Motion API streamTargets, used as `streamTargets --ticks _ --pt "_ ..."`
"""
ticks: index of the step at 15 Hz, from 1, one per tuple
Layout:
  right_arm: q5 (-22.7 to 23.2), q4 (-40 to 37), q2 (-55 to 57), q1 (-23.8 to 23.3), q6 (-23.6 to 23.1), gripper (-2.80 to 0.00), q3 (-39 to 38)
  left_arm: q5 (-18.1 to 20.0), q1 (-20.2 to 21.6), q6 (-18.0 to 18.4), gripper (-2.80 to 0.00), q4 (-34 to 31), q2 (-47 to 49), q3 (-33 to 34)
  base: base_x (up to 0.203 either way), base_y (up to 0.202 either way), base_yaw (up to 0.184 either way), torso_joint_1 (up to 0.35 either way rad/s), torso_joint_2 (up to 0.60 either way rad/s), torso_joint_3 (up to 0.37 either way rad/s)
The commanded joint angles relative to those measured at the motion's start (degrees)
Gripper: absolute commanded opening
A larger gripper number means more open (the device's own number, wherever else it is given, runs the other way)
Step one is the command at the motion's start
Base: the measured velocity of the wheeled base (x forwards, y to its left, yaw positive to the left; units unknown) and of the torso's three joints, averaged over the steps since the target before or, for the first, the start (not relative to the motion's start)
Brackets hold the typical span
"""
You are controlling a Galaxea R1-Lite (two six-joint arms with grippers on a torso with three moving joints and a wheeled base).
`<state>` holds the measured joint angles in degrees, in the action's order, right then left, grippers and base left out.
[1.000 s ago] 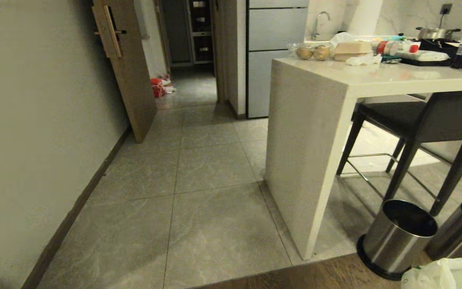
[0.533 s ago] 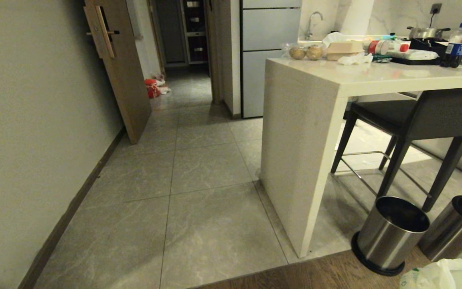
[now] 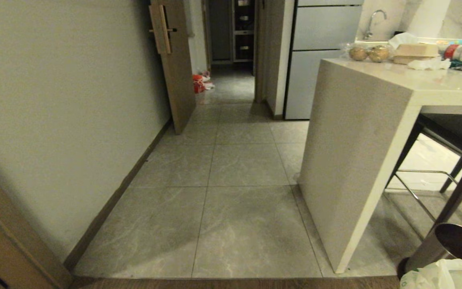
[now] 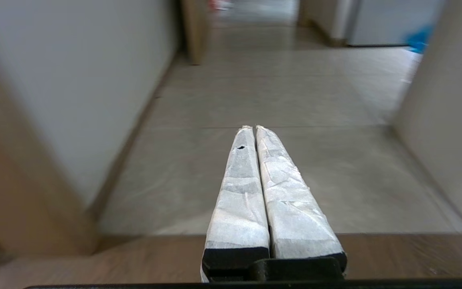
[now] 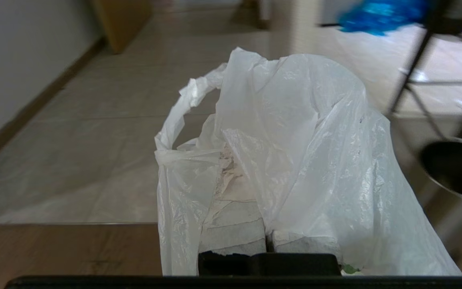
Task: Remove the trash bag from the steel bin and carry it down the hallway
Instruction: Put the trash bag at the door
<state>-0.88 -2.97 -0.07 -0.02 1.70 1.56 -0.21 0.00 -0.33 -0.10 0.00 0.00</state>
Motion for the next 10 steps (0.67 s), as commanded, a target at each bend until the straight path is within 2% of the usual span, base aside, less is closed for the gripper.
streamTargets --ticks 1,2,9,10 --pt "0.0 -0.1 0.07 -0.06 -0.03 -2.8 0.02 0.02 0.0 -0.03 -2.8 0.01 0.09 0.09 0.003 -0.003 0.129 0.002 0.0 0.002" --pt "0.0 -0.1 0.07 -0.05 -0.03 -2.8 0.0 -0.06 0.0 -0.03 -2.8 0.01 0.09 0.07 0.002 -0.001 0.09 0.001 0.0 0.004" --pt "0.0 -0.1 0.07 -0.06 -0.03 -2.8 0.02 0.03 0.0 -0.03 -2.8 0.1 0.09 0.08 0.0 0.0 0.0 0.0 0.0 0.0" --pt "0.0 -0.1 0.07 0.0 -0.03 -2.8 0.02 -0.05 0.0 0.06 -2.8 0.02 0.09 0.01 0.117 0.0 0.002 0.002 0.0 0.002"
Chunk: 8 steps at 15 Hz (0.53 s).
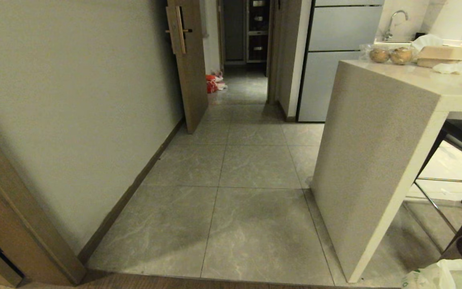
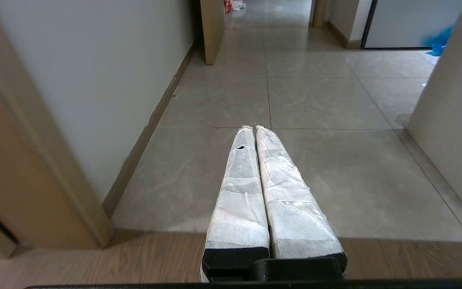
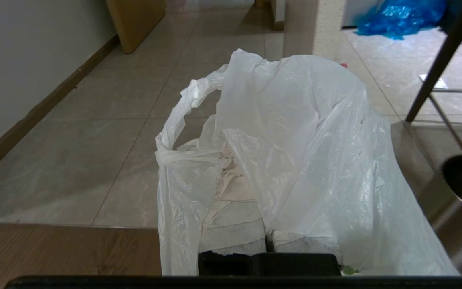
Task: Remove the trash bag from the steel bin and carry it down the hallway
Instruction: Put the trash bag at the door
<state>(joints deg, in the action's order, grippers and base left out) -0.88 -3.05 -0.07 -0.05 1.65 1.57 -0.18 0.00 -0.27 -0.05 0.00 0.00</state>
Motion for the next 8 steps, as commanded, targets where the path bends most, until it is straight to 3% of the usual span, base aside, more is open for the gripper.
streamTargets --ticks 1,8 --pt "0.0 -0.03 0.07 -0.04 0.02 -2.8 0.01 0.0 0.0 -0.03 -2.8 -0.03 0.09 0.01 0.184 0.0 0.0 0.002 0.01 0.002" --pt "0.0 0.06 0.07 0.03 0.02 -2.8 0.01 0.01 0.0 -0.08 -2.8 -0.04 0.09 0.09 0.189 0.0 0.002 0.004 0.0 0.002"
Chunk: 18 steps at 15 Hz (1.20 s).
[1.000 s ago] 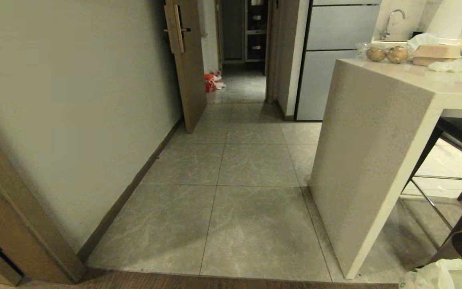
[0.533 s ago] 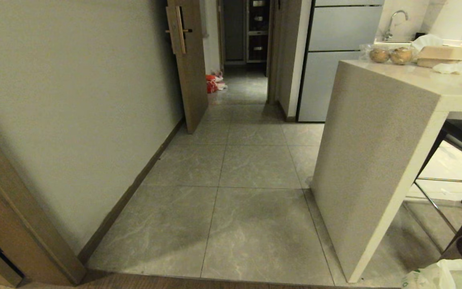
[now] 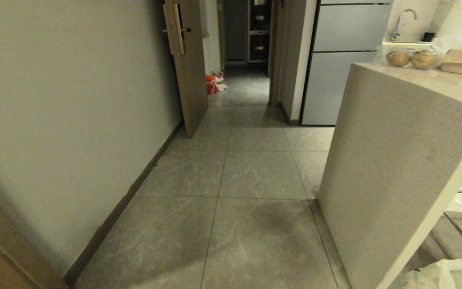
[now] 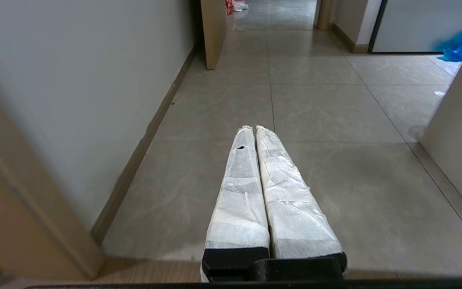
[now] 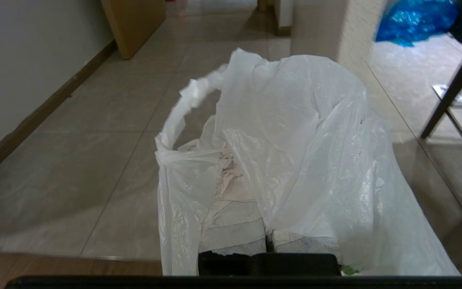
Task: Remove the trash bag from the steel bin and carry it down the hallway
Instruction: Put the trash bag at the door
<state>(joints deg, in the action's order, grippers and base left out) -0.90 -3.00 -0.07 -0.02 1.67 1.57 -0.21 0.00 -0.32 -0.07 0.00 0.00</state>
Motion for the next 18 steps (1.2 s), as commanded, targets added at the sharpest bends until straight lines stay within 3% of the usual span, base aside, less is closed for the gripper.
streamTargets --ticks 1,18 --pt "0.02 0.01 0.07 -0.06 0.0 -2.8 0.01 0.03 0.0 -0.03 -2.8 -0.01 0.09 0.08 0.189 0.0 0.0 0.002 0.0 0.002" --pt "0.02 -0.08 0.07 -0.06 0.0 -2.8 0.01 -0.03 0.0 -0.03 -2.8 0.01 0.09 0.09 0.19 0.0 0.001 0.002 0.0 0.003"
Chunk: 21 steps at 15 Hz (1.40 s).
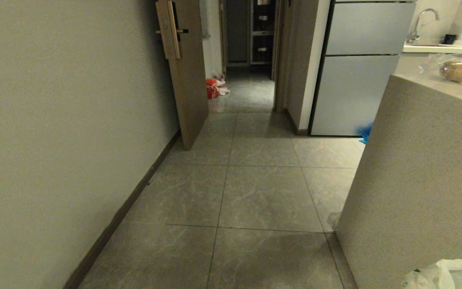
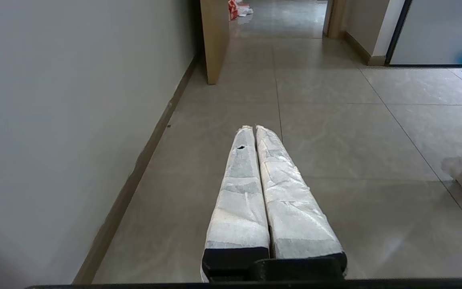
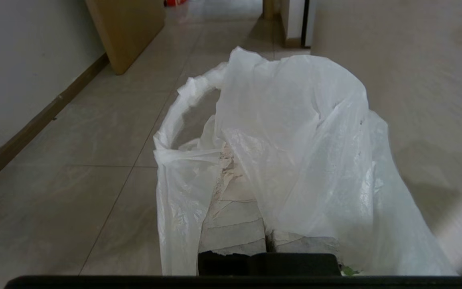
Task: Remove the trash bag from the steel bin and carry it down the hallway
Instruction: Put the trash bag at the door
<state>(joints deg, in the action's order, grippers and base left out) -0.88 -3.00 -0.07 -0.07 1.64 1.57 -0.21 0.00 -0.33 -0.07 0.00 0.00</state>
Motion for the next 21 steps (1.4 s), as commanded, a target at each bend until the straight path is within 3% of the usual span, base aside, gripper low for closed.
streamTargets --ticks 1,21 --pt "0.0 0.01 0.07 -0.01 0.03 -2.8 0.01 -0.03 0.0 -0.02 -2.8 0.02 0.06 0.09 0.189 0.0 0.003 0.002 0.0 0.002" --pt "0.0 0.01 0.07 -0.01 0.03 -2.8 0.01 -0.06 0.0 -0.11 -2.8 0.07 0.09 0.09 0.19 0.0 0.001 0.002 0.0 0.003"
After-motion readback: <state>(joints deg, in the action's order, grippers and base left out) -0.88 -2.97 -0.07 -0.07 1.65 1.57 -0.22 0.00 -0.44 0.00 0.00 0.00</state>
